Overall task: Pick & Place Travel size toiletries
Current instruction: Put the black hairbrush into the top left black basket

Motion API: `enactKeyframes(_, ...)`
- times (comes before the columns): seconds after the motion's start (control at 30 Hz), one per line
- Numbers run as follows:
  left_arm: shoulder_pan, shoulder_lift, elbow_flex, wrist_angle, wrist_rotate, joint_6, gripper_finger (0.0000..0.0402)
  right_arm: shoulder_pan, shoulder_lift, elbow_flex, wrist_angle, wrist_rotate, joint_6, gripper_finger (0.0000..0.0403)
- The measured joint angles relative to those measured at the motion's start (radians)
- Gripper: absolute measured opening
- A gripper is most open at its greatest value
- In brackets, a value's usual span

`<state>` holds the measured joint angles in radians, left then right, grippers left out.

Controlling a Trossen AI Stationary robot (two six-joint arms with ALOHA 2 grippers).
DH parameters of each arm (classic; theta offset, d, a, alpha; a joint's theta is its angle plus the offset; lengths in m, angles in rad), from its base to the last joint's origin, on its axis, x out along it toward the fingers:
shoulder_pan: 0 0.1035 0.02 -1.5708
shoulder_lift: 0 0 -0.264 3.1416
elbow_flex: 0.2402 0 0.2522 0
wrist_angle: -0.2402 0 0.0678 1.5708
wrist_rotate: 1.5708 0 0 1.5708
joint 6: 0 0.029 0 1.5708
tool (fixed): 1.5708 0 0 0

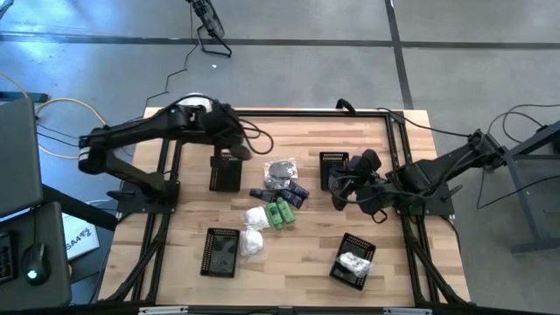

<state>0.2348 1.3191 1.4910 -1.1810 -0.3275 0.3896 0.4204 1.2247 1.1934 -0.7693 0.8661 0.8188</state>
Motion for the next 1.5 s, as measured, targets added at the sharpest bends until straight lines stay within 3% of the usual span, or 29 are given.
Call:
enactKeyframes(0.2, 0.0, -0.029, -0.004, -0.137, -0.026, -0.078, 0.0, -0.022, 0.0, 0.0, 0.01, -0.003, 0.0, 0.0004)
enactKeyframes(0.37, -0.03, -0.076, -0.101, -0.137, -0.038, -0.148, 0.0, -0.029, 0.0, 0.0, 0.021, -0.003, -0.003, 0.0004)
enactKeyframes(0.77, -0.119, -0.268, -0.397, 0.067, -0.085, -0.337, 0.0, -0.029, 0.0, 0.0, 0.036, -0.005, -0.003, 0.0004)
enactKeyframes(1.2, -0.117, -0.33, -0.664, 0.315, -0.206, -0.343, 0.0, -0.029, 0.0, 0.0, 0.07, -0.005, -0.002, 0.0004)
enactKeyframes(1.5, -0.117, -0.329, -0.709, 0.366, -0.313, -0.316, 0.0, -0.031, 0.008, 0.0, 0.072, -0.004, -0.009, 0.0004)
